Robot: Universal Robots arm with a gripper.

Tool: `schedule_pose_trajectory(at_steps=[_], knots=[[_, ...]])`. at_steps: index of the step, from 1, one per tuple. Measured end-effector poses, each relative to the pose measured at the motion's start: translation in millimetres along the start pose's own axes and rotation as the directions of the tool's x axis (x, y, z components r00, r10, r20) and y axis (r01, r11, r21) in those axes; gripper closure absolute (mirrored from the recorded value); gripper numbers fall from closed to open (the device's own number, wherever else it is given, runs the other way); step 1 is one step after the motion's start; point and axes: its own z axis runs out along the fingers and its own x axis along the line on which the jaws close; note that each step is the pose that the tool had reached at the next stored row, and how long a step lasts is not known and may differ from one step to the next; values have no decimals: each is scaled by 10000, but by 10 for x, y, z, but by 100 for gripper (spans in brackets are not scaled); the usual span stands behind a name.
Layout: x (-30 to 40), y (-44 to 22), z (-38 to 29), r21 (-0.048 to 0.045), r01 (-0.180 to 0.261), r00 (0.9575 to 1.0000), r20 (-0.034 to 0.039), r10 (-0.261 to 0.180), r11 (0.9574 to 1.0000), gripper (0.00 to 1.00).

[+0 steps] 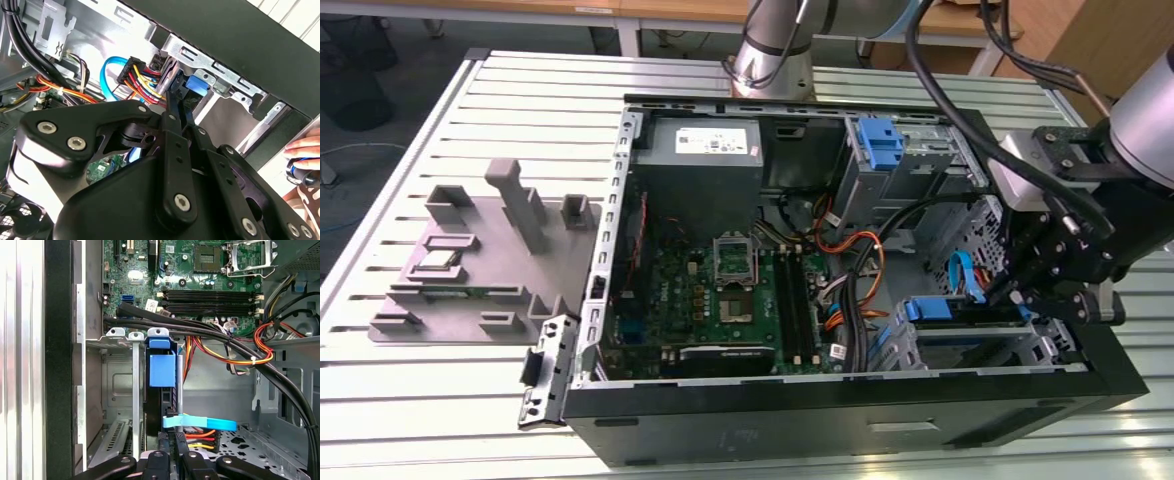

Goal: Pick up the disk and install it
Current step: 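Insert the second disk wire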

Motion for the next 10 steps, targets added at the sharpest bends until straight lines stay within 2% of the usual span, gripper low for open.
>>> schedule_pose_trajectory(at_steps=[10], knots=[[1, 0, 16, -1, 0, 10000, 6, 0, 10000, 83]])
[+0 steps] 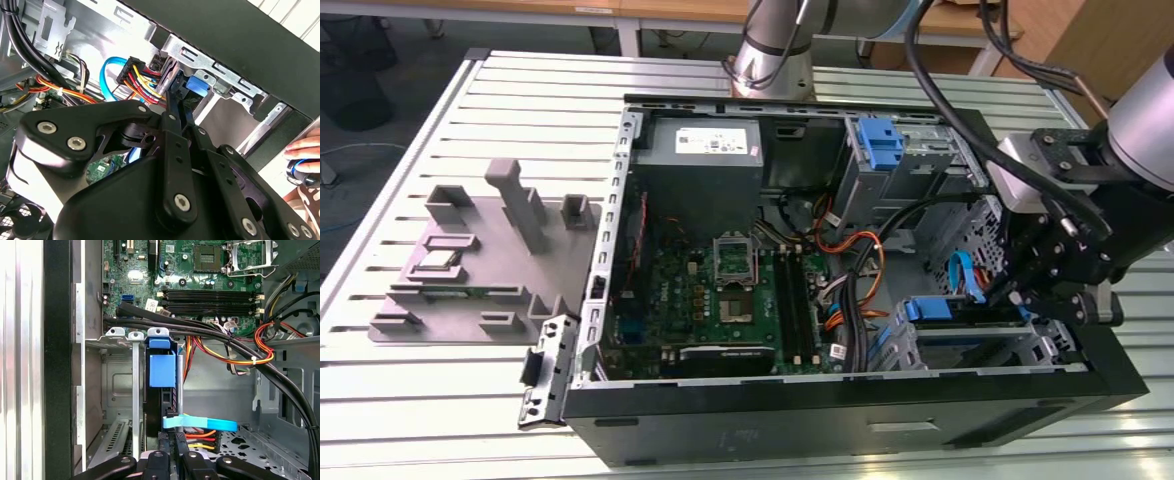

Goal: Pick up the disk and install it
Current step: 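Insert the second disk wire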

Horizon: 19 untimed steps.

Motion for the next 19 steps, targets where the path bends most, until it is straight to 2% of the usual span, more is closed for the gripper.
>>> schedule_pose_trajectory(at_steps=[19], knots=[[2, 0, 29, 0, 0, 10000, -5, 0, 10000, 83]])
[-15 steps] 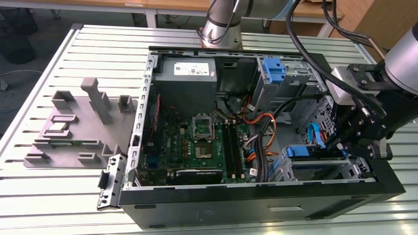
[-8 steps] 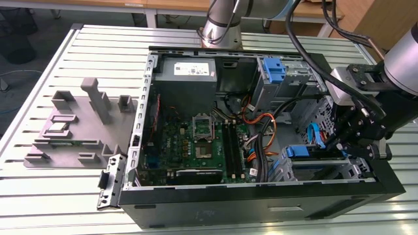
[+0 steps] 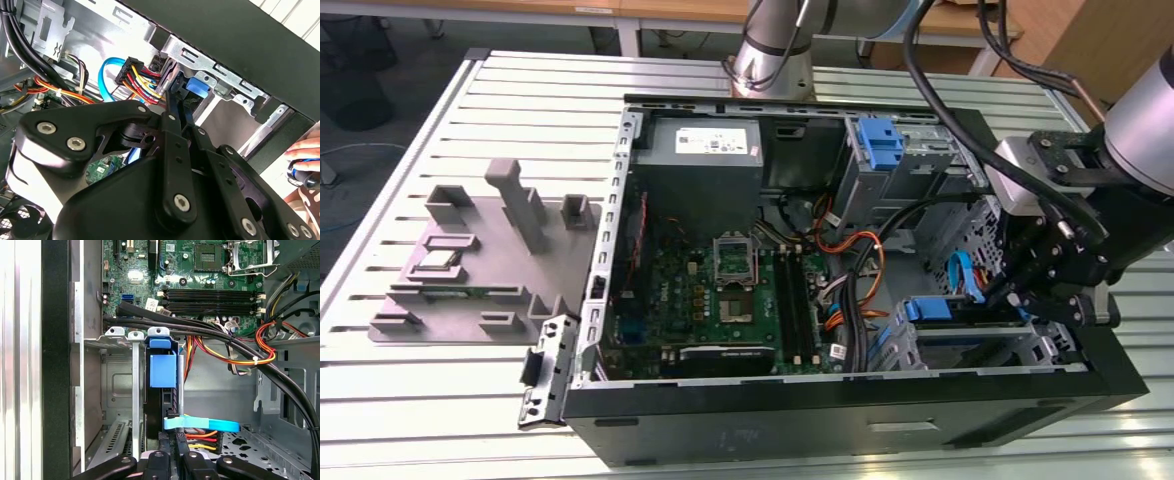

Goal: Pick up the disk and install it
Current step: 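Insert the second disk wire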

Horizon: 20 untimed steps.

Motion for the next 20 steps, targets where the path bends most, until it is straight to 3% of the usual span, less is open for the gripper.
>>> schedule_pose_trajectory(at_steps=[3, 4, 11, 12, 20], knots=[[0, 0, 4, -1, 0, 10000, 8, 0, 10000, 82], [0, 0, 3, 0, 0, 10000, 6, 0, 10000, 76], [-1, 0, -11, 0, 0, 10000, -1, 0, 10000, 76], [-3, 0, -48, 0, 0, 10000, 0, 0, 10000, 76], [-9, -1, -152, 0, 0, 10000, 1, 0, 10000, 76]])
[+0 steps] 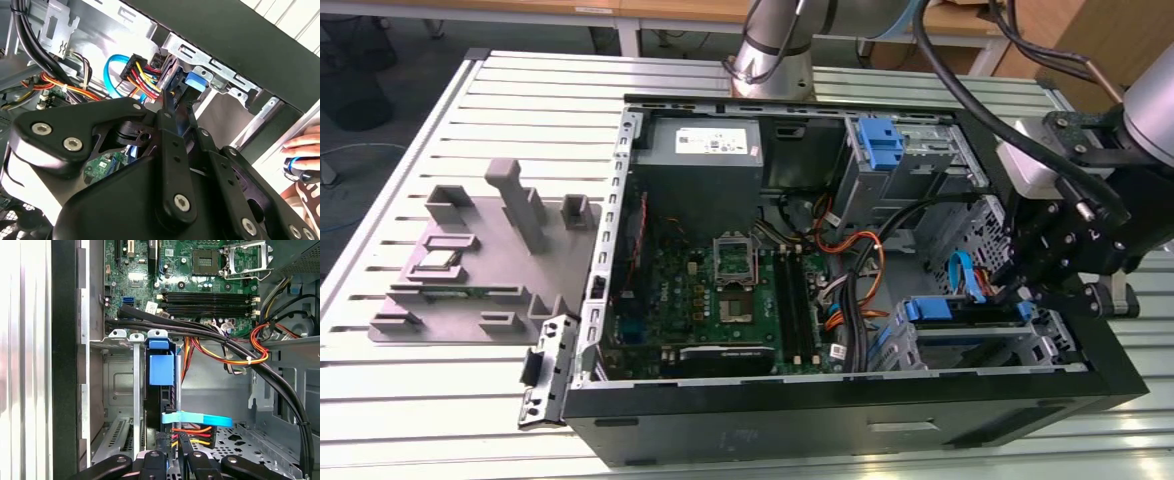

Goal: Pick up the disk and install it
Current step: 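Insert the second disk wire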

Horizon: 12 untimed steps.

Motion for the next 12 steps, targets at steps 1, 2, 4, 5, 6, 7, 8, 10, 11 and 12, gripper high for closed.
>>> schedule_pose_trajectory(at_steps=[1, 2, 4, 5, 6, 7, 8, 10, 11, 12], knots=[[0, 0, -4, 0, 0, 10000, 1, 0, 10000, 76], [0, 0, -4, 0, 0, 10000, 3, 0, 10000, 76], [-6, 0, -6, 0, 0, 10000, 0, 0, 10000, 76], [-6, 0, -7, 0, 0, 10000, 0, 0, 10000, 76], [-6, 0, -7, 0, 1, 10000, 0, -1, 10000, 76], [-7, 3, -6, 0, 1, 10000, 0, -1, 10000, 76], [-7, 7, -6, 2, -1, 10000, 0, 1, 10000, 76], [-7, 17, -7, 5, 0, 10000, -1, 0, 10000, 76], [-8, 24, -7, 6, 0, 10000, -1, 0, 10000, 76], [-8, 26, -7, 6, 0, 10000, 0, 0, 10000, 76]])
